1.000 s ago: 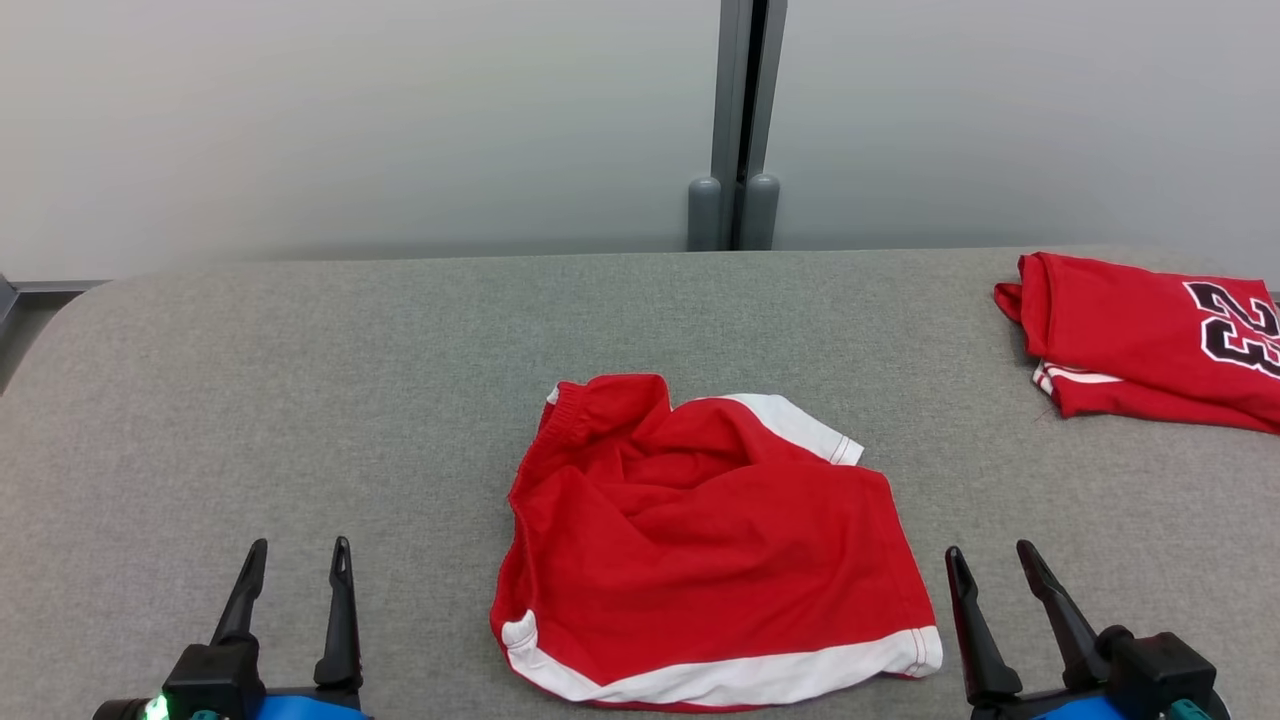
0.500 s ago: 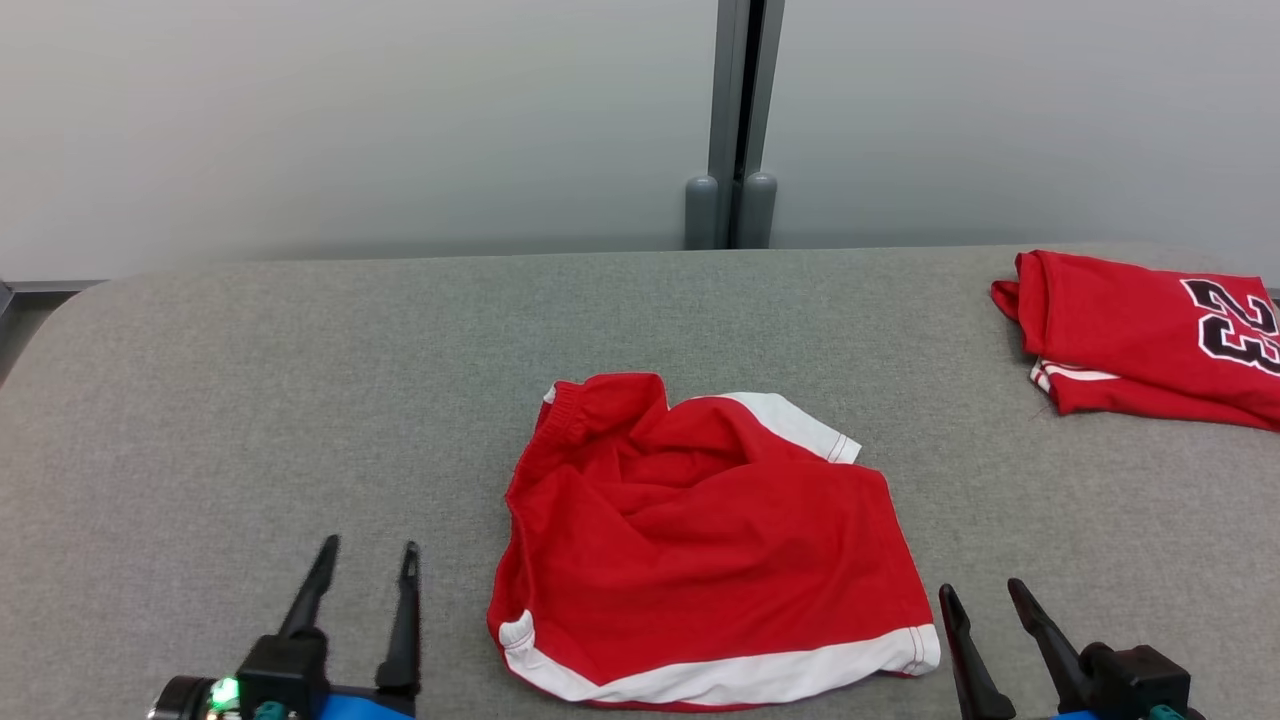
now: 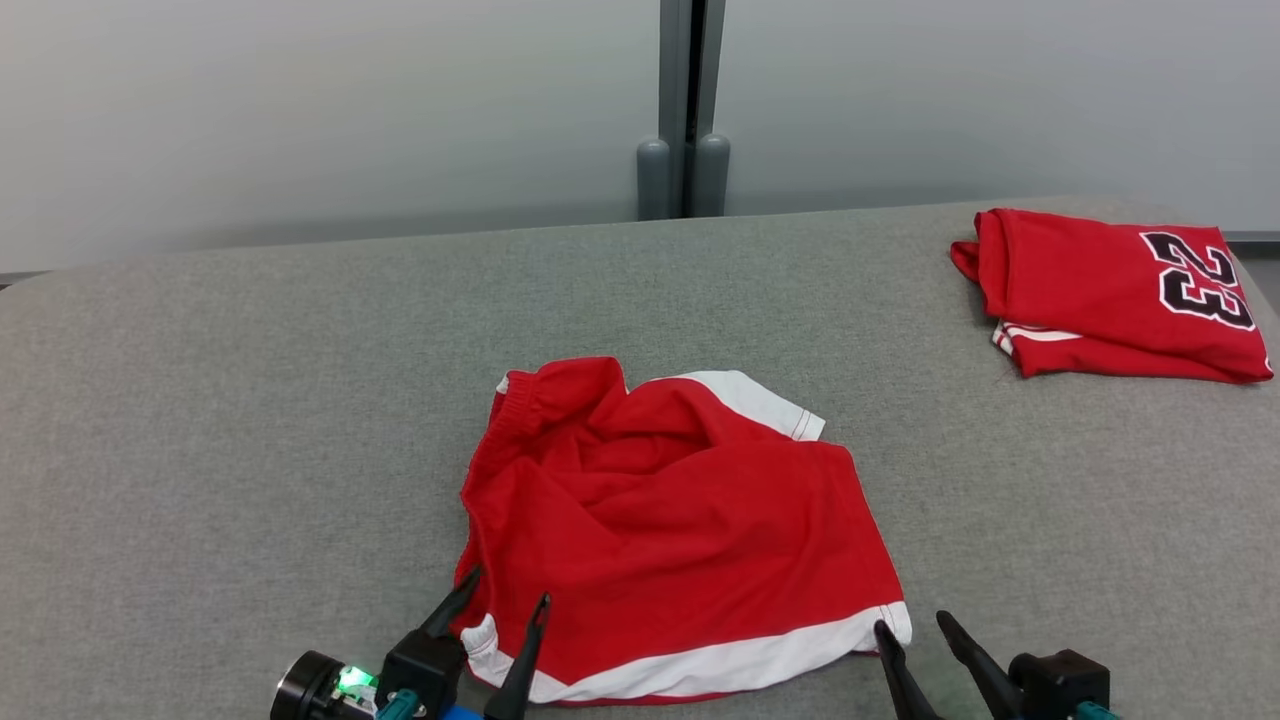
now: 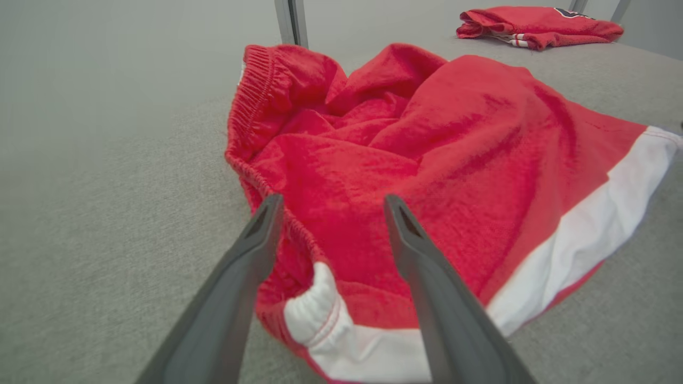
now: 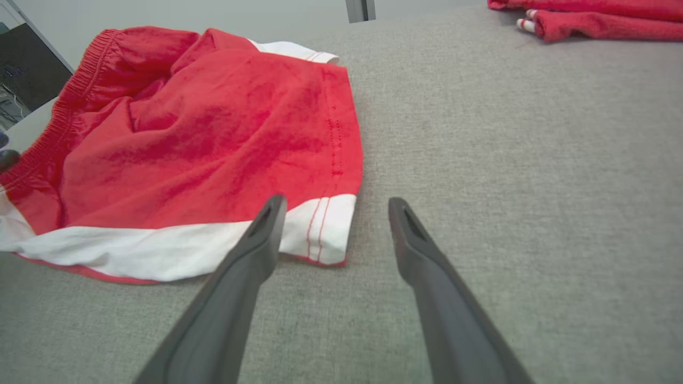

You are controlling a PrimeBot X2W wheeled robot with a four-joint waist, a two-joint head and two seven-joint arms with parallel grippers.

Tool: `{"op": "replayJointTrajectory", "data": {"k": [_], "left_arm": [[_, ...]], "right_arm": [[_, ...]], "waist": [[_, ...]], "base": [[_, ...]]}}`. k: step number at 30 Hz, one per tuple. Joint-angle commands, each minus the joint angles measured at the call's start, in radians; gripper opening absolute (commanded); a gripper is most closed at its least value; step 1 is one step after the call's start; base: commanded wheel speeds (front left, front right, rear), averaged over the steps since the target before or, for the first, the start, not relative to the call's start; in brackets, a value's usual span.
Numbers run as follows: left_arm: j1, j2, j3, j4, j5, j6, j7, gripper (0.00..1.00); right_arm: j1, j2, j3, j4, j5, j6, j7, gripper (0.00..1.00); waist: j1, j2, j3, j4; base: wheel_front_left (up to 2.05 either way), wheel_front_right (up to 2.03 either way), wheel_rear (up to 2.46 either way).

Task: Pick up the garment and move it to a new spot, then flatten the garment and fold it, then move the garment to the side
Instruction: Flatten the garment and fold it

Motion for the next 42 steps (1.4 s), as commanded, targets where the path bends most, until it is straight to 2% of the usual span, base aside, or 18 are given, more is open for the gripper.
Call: {"op": "replayJointTrajectory", "data": {"k": [1, 14, 20, 25, 31, 32, 33, 34, 35, 39, 42], "left_arm": [[-0.016, 0.006, -0.008, 0.008, -0.008, 0.000, 0.005, 1.00], [0.001, 0.062, -0.070, 0.059, -0.062, -0.001, 0.041, 1.00], [0.035, 0.068, -0.097, 0.030, -0.098, -0.001, 0.076, 1.00], [0.036, 0.068, -0.117, 0.014, -0.123, -0.001, 0.094, 1.00], [0.021, 0.057, -0.156, 0.037, -0.179, -0.001, 0.127, 1.00], [0.016, 0.055, -0.167, 0.043, -0.191, -0.001, 0.135, 0.86], [0.013, 0.052, -0.173, 0.049, -0.203, -0.001, 0.143, 0.52], [0.009, 0.052, -0.184, 0.053, -0.215, -0.001, 0.149, 0.10], [0.001, 0.053, -0.193, 0.055, -0.224, -0.001, 0.152, 0.00], [-0.017, 0.057, -0.204, 0.046, -0.266, -0.001, 0.146, 0.00], [-0.042, 0.056, -0.187, 0.006, -0.326, -0.001, 0.115, 0.00]], "right_arm": [[-0.017, -0.008, 0.008, 0.011, 0.007, 0.000, -0.001, 1.00], [-0.110, -0.045, 0.156, 0.132, 0.119, 0.000, -0.027, 1.00], [-0.148, -0.071, 0.218, 0.155, 0.164, 0.000, -0.040, 1.00], [-0.164, -0.086, 0.230, 0.162, 0.155, 0.000, -0.044, 1.00], [-0.195, -0.096, 0.294, 0.188, 0.162, 0.000, -0.045, 1.00], [-0.202, -0.096, 0.311, 0.202, 0.170, 0.000, -0.044, 0.98], [-0.209, -0.094, 0.325, 0.211, 0.176, 0.000, -0.044, 0.18], [-0.220, -0.093, 0.338, 0.220, 0.181, 0.000, -0.044, 0.00], [-0.233, -0.094, 0.353, 0.226, 0.185, 0.000, -0.044, 0.00], [-0.259, -0.099, 0.378, 0.227, 0.200, 0.000, -0.045, 0.00], [-0.288, -0.115, 0.370, 0.182, 0.216, 0.000, -0.045, 0.00]], "waist": [[-0.0001, -0.0001, 0.003, -0.003], [-0.0001, -0.0001, 0.044, -0.014], [-0.0001, -0.0001, 0.040, -0.001], [-0.0001, -0.0001, 0.032, 0.011], [-0.0001, -0.0001, 0.029, 0.012], [-0.0001, -0.0001, 0.029, 0.012], [-0.0001, -0.0001, 0.028, 0.012], [-0.0001, -0.0001, 0.027, 0.012], [-0.0001, -0.0001, 0.026, 0.013], [-0.0001, -0.0001, 0.022, 0.014], [-0.0001, -0.0001, 0.022, 0.015]], "base": [[0.00, 0.00, 0.00], [0.00, 0.00, 0.00], [0.00, 0.00, 0.00], [0.00, 0.00, 0.00], [0.00, 0.00, 0.00], [0.00, 0.00, 0.00], [0.00, 0.00, 0.00], [0.00, 0.00, 0.00], [0.00, 0.00, 0.00], [0.00, 0.00, 0.00], [0.00, 0.00, 0.00]]}}
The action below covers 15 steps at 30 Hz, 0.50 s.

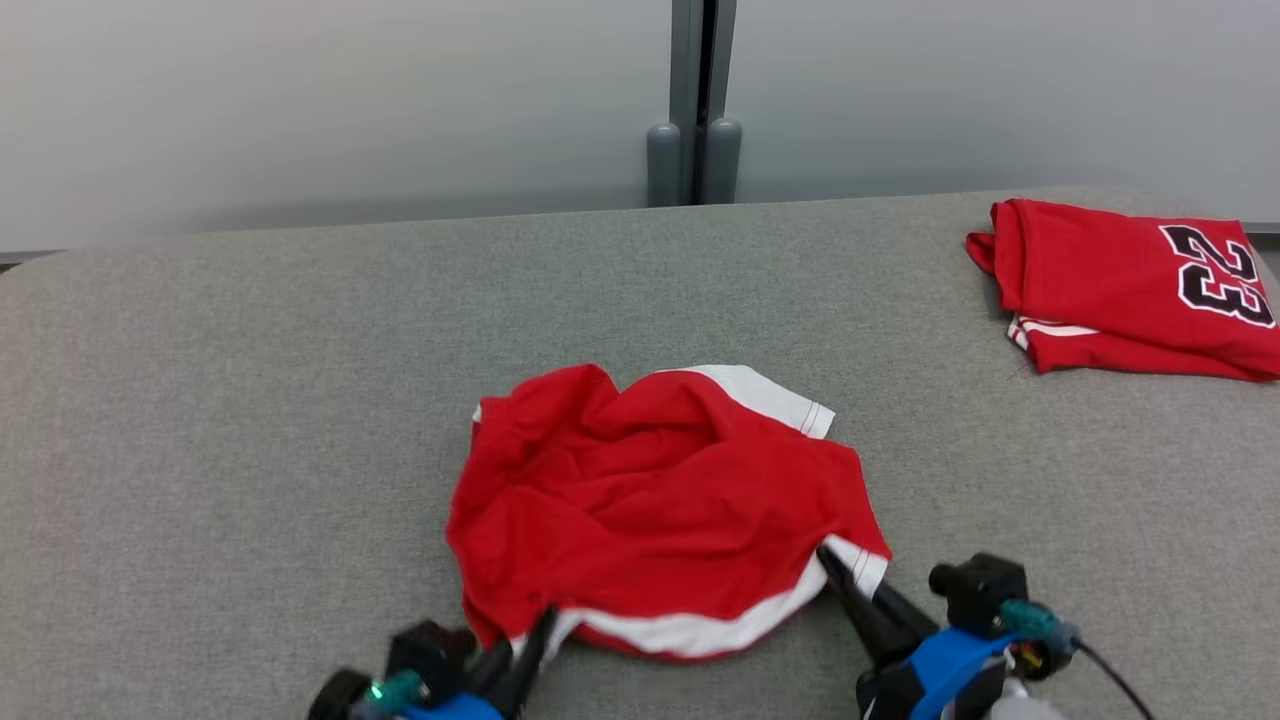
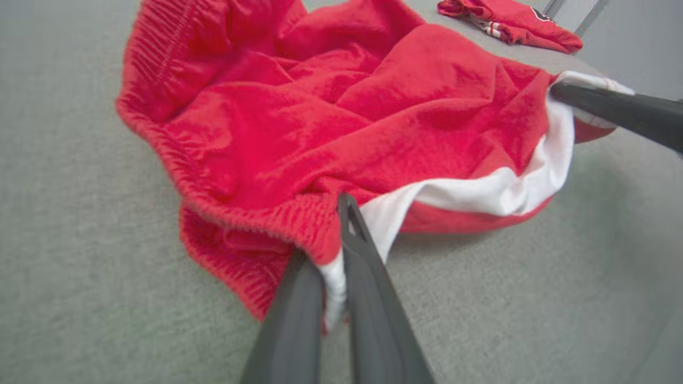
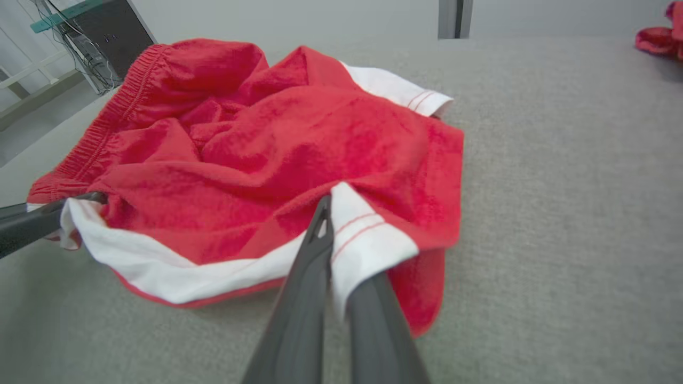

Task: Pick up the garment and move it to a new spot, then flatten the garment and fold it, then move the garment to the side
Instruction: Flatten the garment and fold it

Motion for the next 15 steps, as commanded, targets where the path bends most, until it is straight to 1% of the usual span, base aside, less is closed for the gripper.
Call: {"op": "replayJointTrajectory", "data": {"k": [1, 4, 8, 12, 15], "left_arm": [[-0.040, 0.011, 0.018, -0.028, -0.014, -0.001, -0.020, 0.00], [-0.077, 0.019, 0.054, -0.087, -0.075, -0.001, -0.046, 0.00], [-0.182, 0.031, 0.117, -0.161, -0.135, -0.001, -0.057, 0.00], [-0.356, 0.040, 0.157, -0.187, -0.175, -0.001, -0.025, 0.00], [-0.527, 0.047, 0.156, -0.169, -0.200, -0.001, 0.009, 0.00]], "right_arm": [[-0.027, -0.014, -0.010, -0.026, 0.010, 0.000, -0.005, 0.00], [-0.064, -0.036, -0.033, -0.082, 0.021, 0.000, -0.005, 0.00], [-0.146, -0.060, -0.055, -0.133, 0.036, 0.000, -0.005, 0.00], [-0.306, -0.059, -0.064, -0.148, 0.059, 0.000, -0.005, 0.00], [-0.471, -0.050, -0.070, -0.109, 0.061, 0.000, -0.003, 0.00]], "waist": [[-0.0001, -0.0001, 0.001, 0.001], [-0.0001, -0.0001, 0.009, 0.005], [-0.0001, -0.0001, 0.036, 0.015], [-0.0001, -0.0001, 0.087, 0.023], [-0.0001, -0.0001, 0.142, 0.024]], "base": [[0.00, 0.00, 0.00], [0.00, 0.00, 0.00], [0.00, 0.00, 0.00], [0.00, 0.00, 0.00], [0.00, 0.00, 0.00]]}}
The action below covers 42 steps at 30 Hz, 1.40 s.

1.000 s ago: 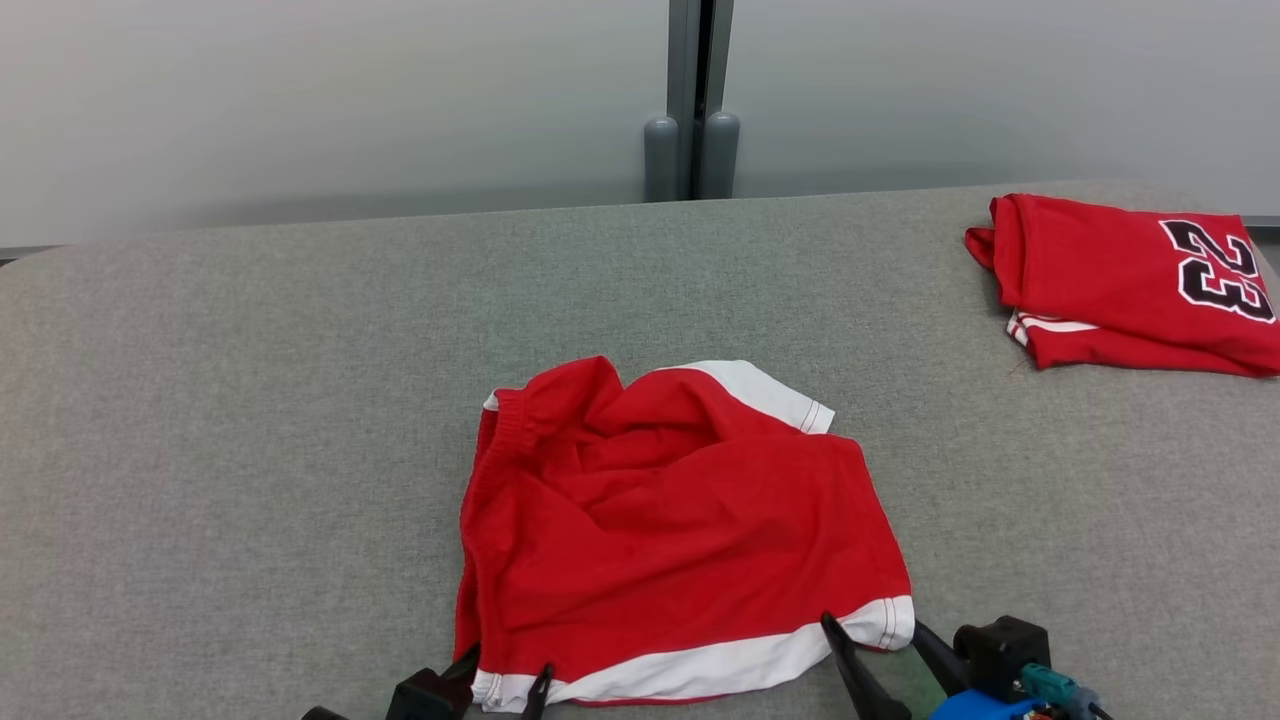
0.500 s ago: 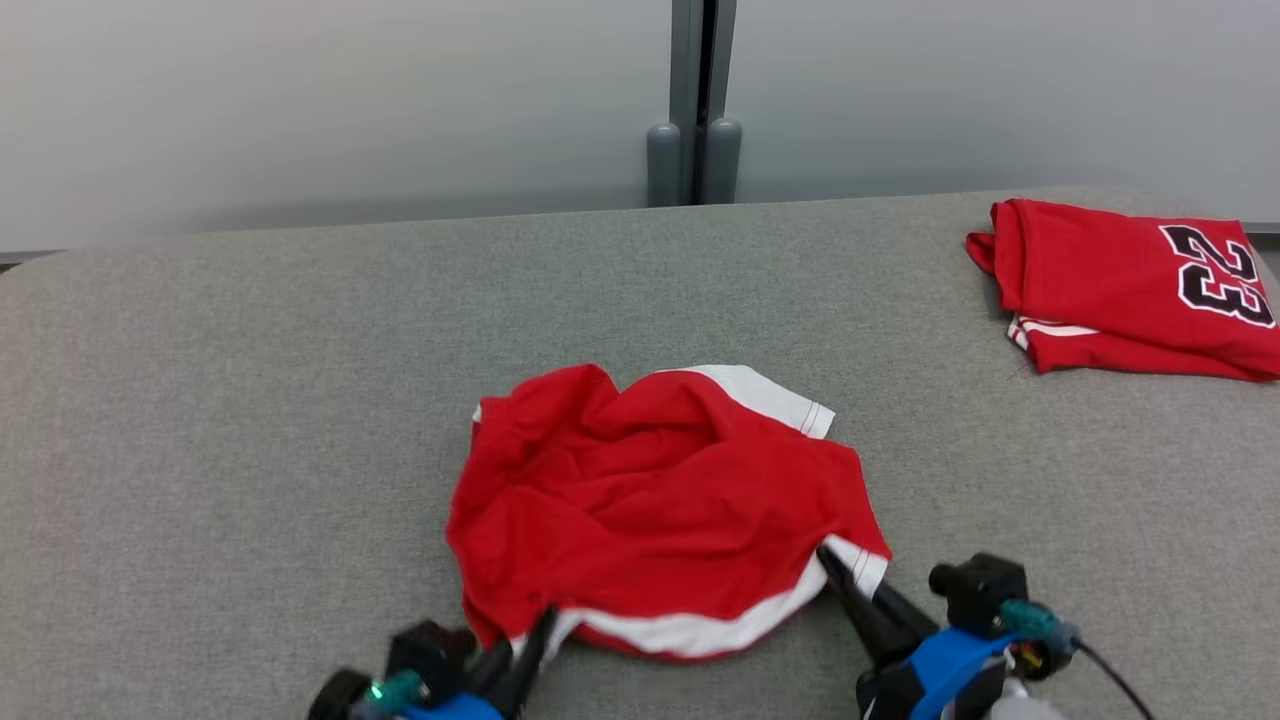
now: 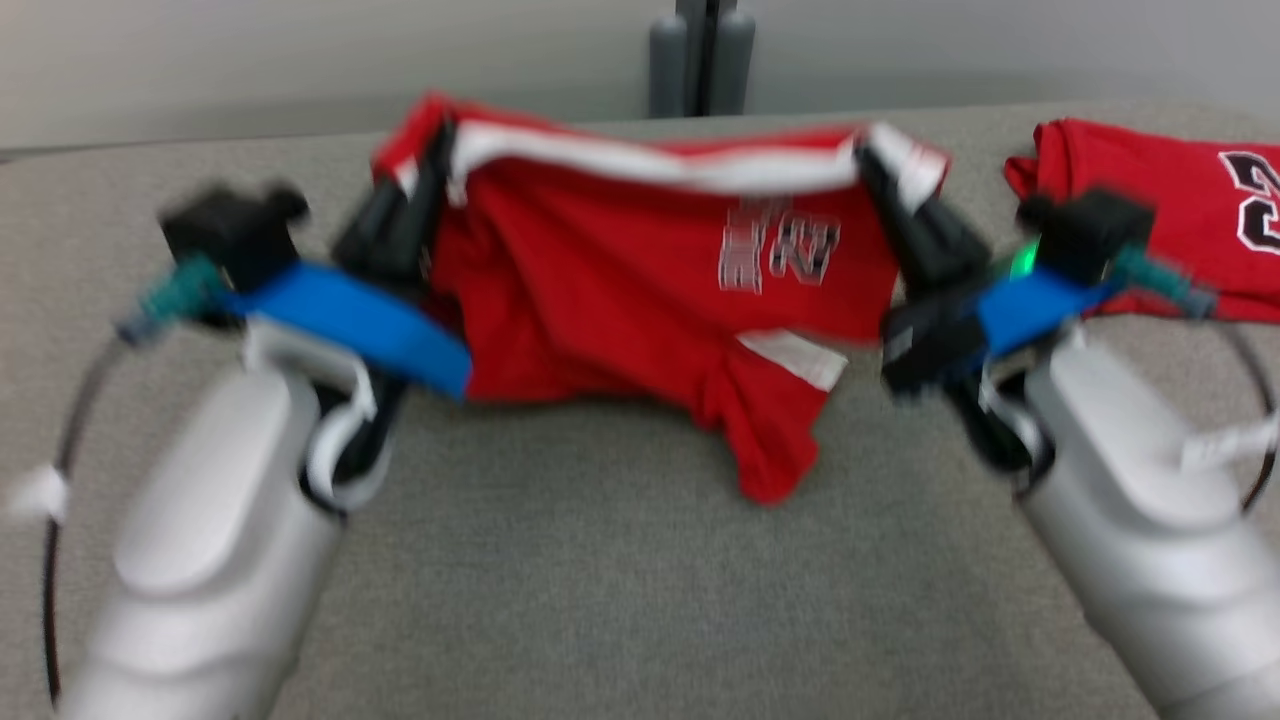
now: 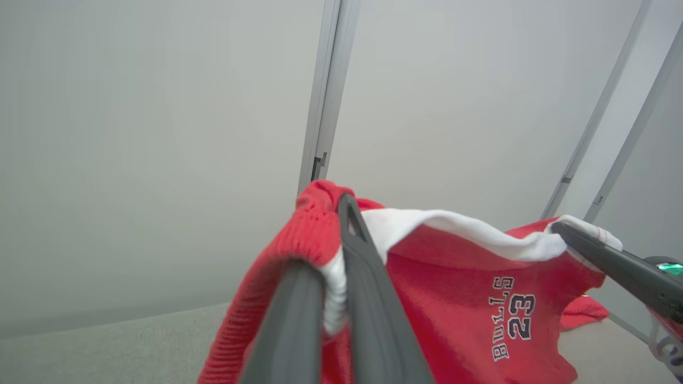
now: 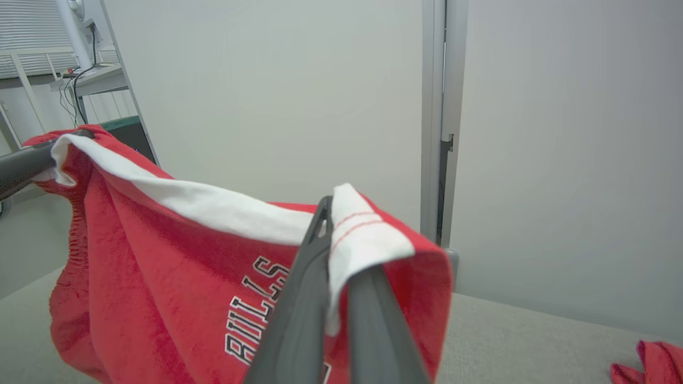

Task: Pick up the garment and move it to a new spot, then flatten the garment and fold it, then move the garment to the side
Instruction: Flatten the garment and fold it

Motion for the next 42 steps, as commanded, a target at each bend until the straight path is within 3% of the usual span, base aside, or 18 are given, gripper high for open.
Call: {"op": "replayJointTrajectory", "data": {"k": [1, 12, 19, 24, 30, 33, 40, 42], "left_arm": [[-0.100, 0.005, 0.007, 0.019, -0.022, -0.001, 0.013, 0.00], [-0.767, -0.032, -0.013, 0.257, -0.138, -0.001, 0.031, 0.00], [-0.954, -0.040, -0.094, 0.344, -0.210, -0.001, -0.047, 0.00], [-0.851, -0.044, -0.145, 0.365, -0.310, -0.001, -0.095, 0.00], [-0.601, -0.009, -0.220, 0.309, -0.330, -0.001, -0.142, 0.00], [-0.451, 0.001, -0.210, 0.262, -0.330, -0.001, -0.148, 0.00], [-0.061, 0.001, -0.141, 0.097, -0.219, 0.005, -0.148, 0.00], [0.039, 0.002, -0.172, 0.078, -0.186, 0.004, -0.148, 0.00]], "right_arm": [[-0.096, 0.015, -0.010, 0.029, 0.012, 0.000, -0.002, 0.00], [-0.733, 0.055, -0.079, 0.294, 0.157, 0.000, 0.047, 0.00], [-0.902, 0.042, -0.020, 0.360, 0.190, 0.000, 0.019, 0.00], [-0.802, 0.009, 0.093, 0.357, 0.197, 0.000, 0.003, 0.00], [-0.561, -0.038, 0.187, 0.257, 0.223, 0.000, -0.004, 0.00], [-0.410, -0.060, 0.186, 0.174, 0.223, 0.000, -0.003, 0.00], [-0.069, -0.108, 0.135, -0.006, 0.219, 0.000, -0.004, 0.00], [0.024, -0.129, 0.134, -0.052, 0.215, 0.000, -0.004, 0.00]], "waist": [[-0.0001, -0.0002, 0.046, 0.015], [-0.0001, -0.0002, 0.223, 0.008], [-0.0001, -0.0002, 0.267, 0.000], [-0.0001, -0.0002, 0.268, 0.004], [-0.0001, -0.0002, 0.252, 0.006], [-0.0001, -0.0002, 0.233, 0.008], [-0.0001, -0.0002, 0.151, 0.008], [-0.0001, -0.0002, 0.121, 0.017]], "base": [[0.00, 0.00, 0.00], [0.00, 0.00, 0.00], [0.00, 0.00, 0.00], [0.00, 0.00, 0.00], [0.00, 0.00, 0.00], [0.00, 0.00, 0.00], [0.00, 0.00, 0.00], [0.00, 0.00, 0.00]]}}
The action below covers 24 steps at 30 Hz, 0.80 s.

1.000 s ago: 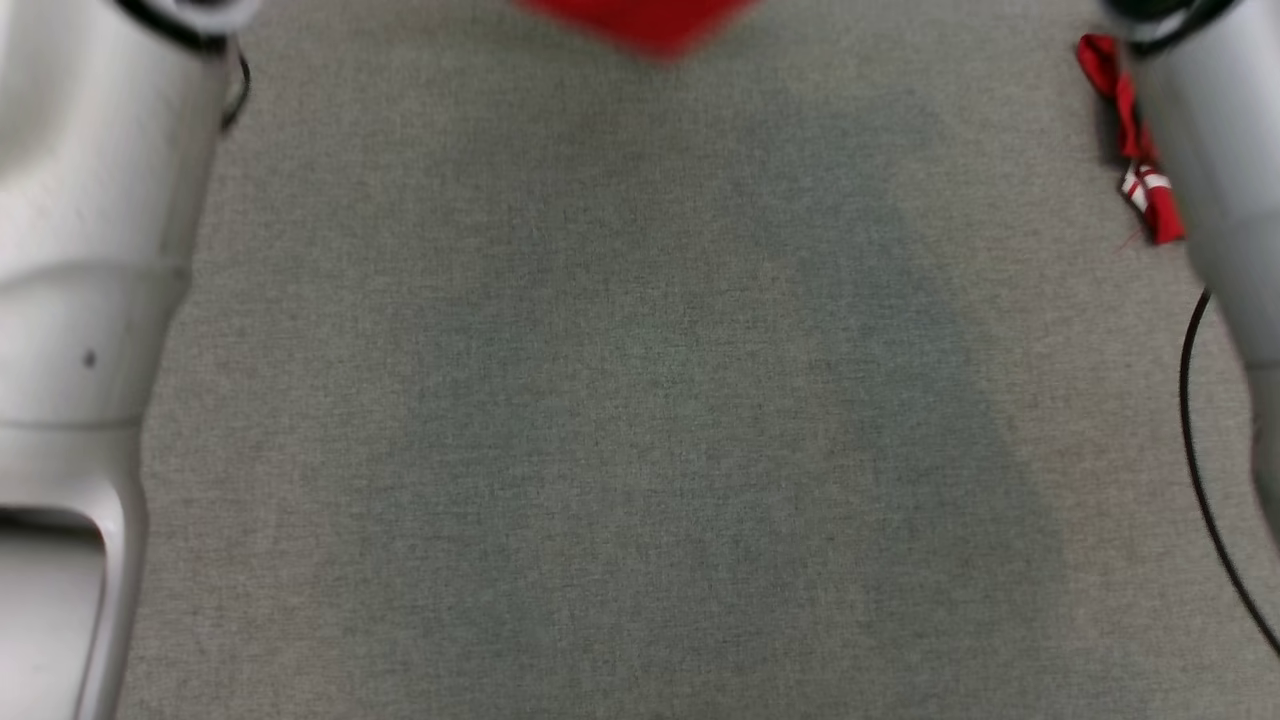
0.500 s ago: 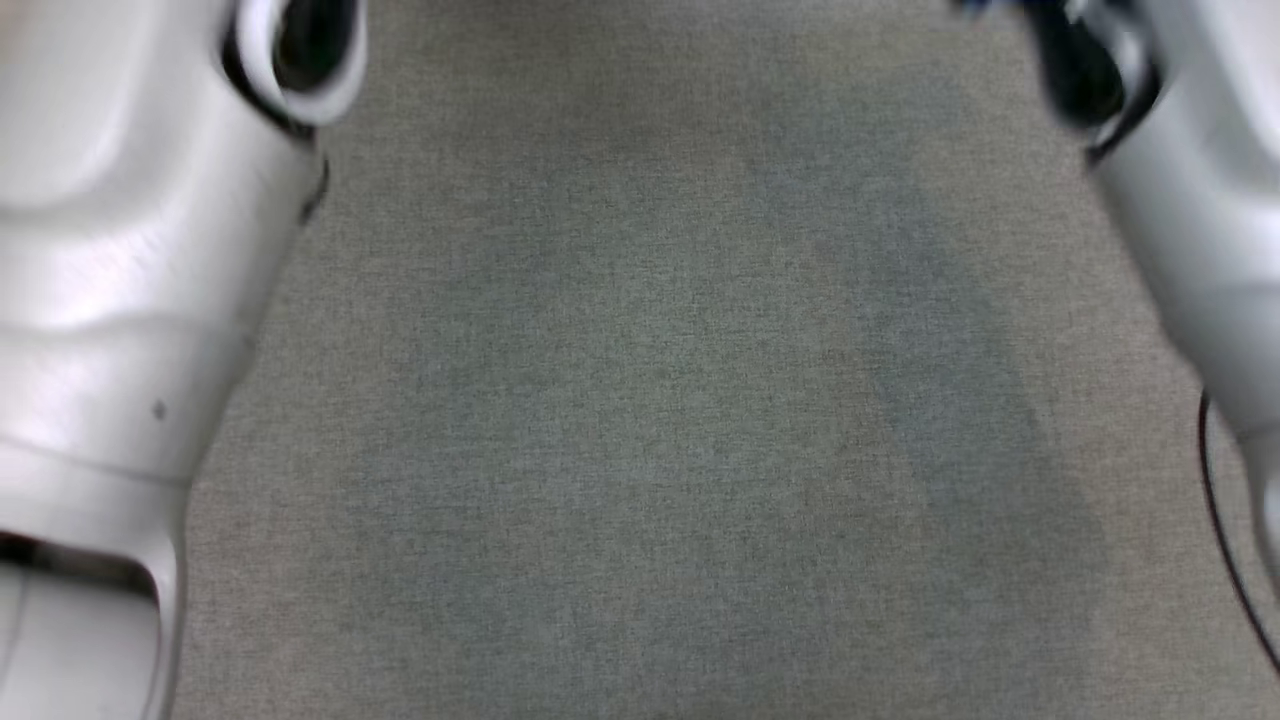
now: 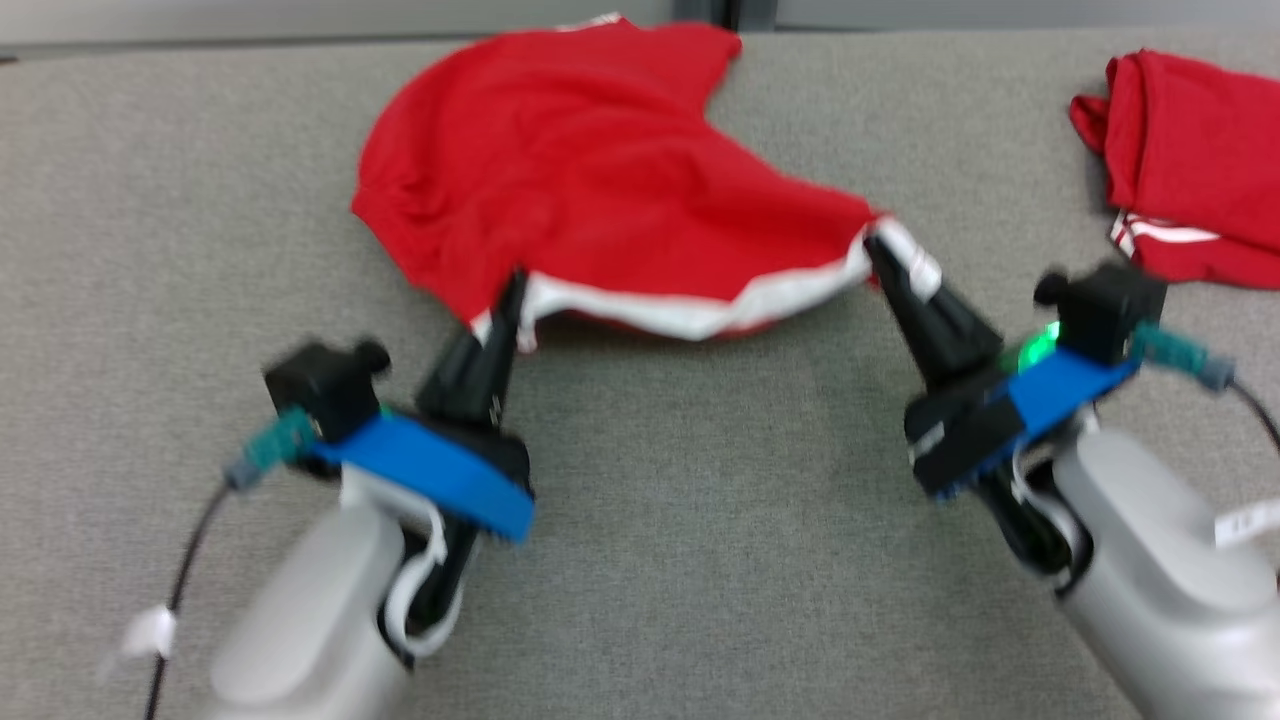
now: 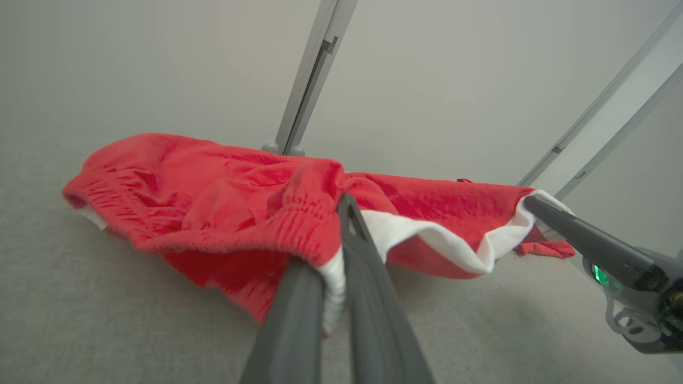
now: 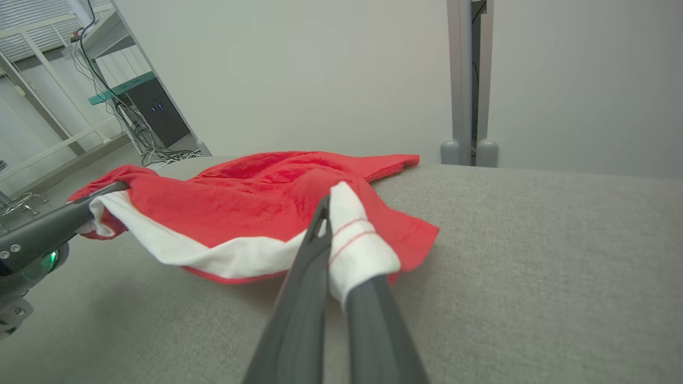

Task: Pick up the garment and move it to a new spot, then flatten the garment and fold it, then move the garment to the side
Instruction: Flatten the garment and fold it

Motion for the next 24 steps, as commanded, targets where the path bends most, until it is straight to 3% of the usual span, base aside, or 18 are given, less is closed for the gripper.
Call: {"op": "replayJointTrajectory", "data": {"k": [1, 9, 15, 24], "left_arm": [[0.087, -0.001, -0.015, -0.026, 0.024, 0.003, -0.004, 0.00], [0.352, 0.027, -0.074, -0.127, 0.052, 0.018, -0.004, 0.00], [0.487, 0.068, -0.106, -0.203, 0.045, 0.044, 0.009, 0.00], [0.516, 0.082, -0.104, -0.259, 0.041, 0.065, 0.010, 0.00]], "right_arm": [[0.100, -0.030, 0.008, -0.041, -0.010, 0.000, -0.004, 0.00], [0.405, -0.084, -0.032, -0.177, 0.008, 0.000, -0.005, 0.00], [0.624, -0.073, -0.087, -0.271, -0.006, 0.001, -0.005, 0.00], [0.703, -0.057, -0.176, -0.330, -0.042, 0.000, -0.004, 0.00]], "waist": [[0.0002, 0.0000, -0.039, -0.001], [0.0002, 0.0000, -0.147, 0.012], [0.0002, 0.0000, -0.197, 0.024], [0.0002, 0.0000, -0.211, 0.023]], "base": [[0.00, 0.00, 0.00], [0.00, 0.00, 0.00], [0.00, 0.00, 0.00], [0.00, 0.00, 0.00]]}}
